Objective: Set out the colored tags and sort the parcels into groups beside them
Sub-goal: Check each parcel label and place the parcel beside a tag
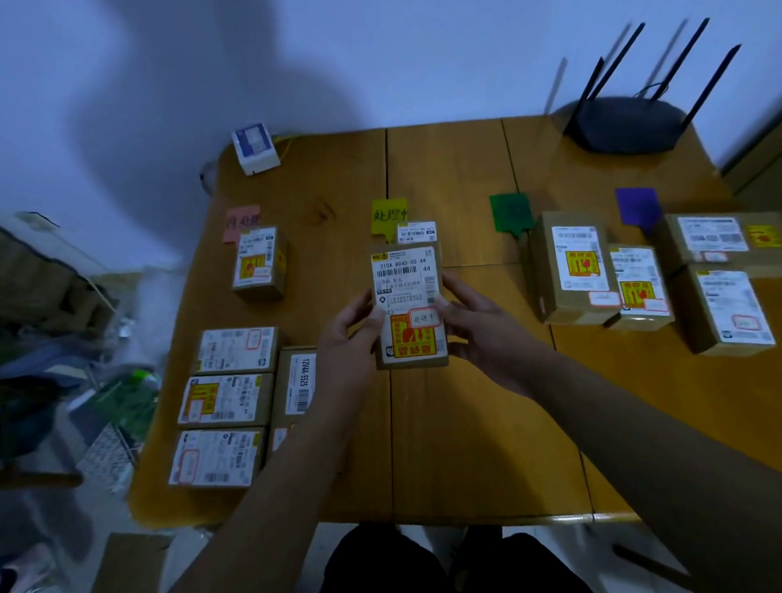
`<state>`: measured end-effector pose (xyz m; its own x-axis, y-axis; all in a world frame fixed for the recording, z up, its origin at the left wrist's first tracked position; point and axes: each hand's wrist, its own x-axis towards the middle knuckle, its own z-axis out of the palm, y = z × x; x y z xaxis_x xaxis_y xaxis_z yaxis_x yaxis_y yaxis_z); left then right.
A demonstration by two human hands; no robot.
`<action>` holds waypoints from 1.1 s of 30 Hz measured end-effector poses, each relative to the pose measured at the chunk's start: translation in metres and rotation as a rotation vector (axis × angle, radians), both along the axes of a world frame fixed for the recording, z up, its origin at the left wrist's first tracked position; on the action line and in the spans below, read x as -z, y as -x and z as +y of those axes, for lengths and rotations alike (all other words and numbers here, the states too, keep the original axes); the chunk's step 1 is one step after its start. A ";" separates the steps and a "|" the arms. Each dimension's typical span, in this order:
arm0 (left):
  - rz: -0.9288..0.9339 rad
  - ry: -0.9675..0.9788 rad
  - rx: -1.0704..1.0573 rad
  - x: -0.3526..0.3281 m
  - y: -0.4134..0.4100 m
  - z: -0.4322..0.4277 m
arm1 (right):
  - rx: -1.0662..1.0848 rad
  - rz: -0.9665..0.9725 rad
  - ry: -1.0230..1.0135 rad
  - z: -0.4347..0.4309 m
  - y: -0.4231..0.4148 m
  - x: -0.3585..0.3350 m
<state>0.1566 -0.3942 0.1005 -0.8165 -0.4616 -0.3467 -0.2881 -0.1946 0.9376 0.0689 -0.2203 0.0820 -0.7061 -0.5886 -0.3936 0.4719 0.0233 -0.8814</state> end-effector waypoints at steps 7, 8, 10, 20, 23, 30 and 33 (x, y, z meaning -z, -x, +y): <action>-0.040 0.051 -0.076 0.009 0.006 -0.024 | 0.007 0.038 -0.061 -0.042 0.009 0.007; -0.045 0.063 -0.119 0.012 0.009 -0.033 | 0.002 0.052 -0.075 -0.054 0.012 0.009; -0.054 0.104 -0.176 0.017 0.015 -0.053 | 0.000 0.073 -0.107 -0.080 0.019 0.012; -0.083 0.175 -0.022 0.031 0.043 -0.124 | 0.232 0.080 -0.203 -0.144 0.032 0.027; -0.065 0.102 0.074 0.034 0.067 -0.110 | 0.338 0.081 -0.214 -0.121 0.041 0.026; -0.015 0.146 0.296 0.053 0.138 -0.033 | 0.511 0.099 -0.356 -0.040 0.088 0.026; -0.024 0.227 0.303 0.062 0.166 -0.003 | 0.523 0.066 -0.381 -0.015 0.115 0.036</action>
<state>-0.0096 -0.3973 0.0381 -0.9207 -0.2680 -0.2836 -0.3228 0.1150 0.9394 -0.0461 -0.2350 0.0464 -0.8914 0.0118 -0.4532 0.4511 0.1220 -0.8841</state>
